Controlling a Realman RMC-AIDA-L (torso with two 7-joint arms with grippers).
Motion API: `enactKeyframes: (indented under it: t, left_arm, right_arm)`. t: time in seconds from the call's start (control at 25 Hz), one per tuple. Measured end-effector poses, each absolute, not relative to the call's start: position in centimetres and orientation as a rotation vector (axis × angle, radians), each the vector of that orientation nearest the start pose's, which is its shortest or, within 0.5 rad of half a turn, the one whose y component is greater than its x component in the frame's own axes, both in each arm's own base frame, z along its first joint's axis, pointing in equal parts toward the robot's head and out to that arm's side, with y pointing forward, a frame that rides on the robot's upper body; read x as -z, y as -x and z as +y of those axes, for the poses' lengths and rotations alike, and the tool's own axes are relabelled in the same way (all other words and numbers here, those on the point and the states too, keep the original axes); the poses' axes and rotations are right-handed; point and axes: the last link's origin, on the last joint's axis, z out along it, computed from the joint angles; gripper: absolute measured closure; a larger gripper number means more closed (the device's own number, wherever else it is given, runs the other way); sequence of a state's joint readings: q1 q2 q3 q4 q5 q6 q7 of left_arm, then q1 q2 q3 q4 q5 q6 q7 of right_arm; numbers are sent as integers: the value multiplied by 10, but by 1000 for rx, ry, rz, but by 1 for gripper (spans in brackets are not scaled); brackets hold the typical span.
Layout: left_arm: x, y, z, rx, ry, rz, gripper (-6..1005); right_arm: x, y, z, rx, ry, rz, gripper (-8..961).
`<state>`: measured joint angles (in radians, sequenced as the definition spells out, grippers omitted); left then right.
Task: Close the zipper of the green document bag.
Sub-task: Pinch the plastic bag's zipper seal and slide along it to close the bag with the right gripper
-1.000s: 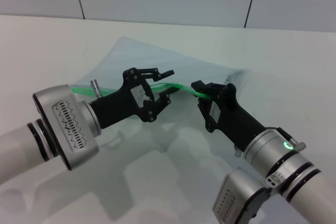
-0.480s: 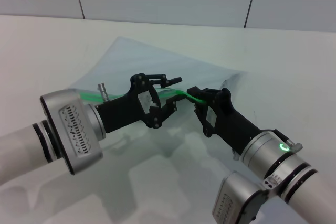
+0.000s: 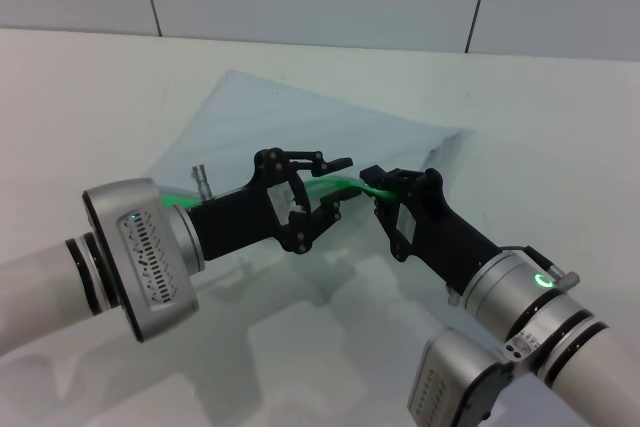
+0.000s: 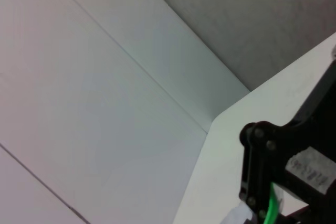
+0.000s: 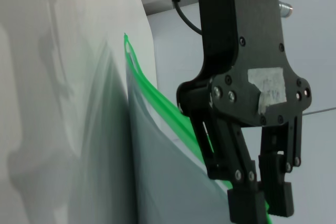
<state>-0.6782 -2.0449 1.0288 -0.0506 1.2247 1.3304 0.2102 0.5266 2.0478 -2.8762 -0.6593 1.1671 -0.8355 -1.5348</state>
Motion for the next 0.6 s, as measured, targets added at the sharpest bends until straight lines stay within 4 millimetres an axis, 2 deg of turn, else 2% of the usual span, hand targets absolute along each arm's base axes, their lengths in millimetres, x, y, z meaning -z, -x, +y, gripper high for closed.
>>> enactKeyframes:
  t: [0.32,0.6]
  left_arm:
    - [73,253,329,504,2282,590,735]
    - [73,253,329,503,2282,590,808]
  right_arm:
    - [144,-211,298,79,1920,-1001,781]
    - [144,-211,298,81,1918,-1002,775]
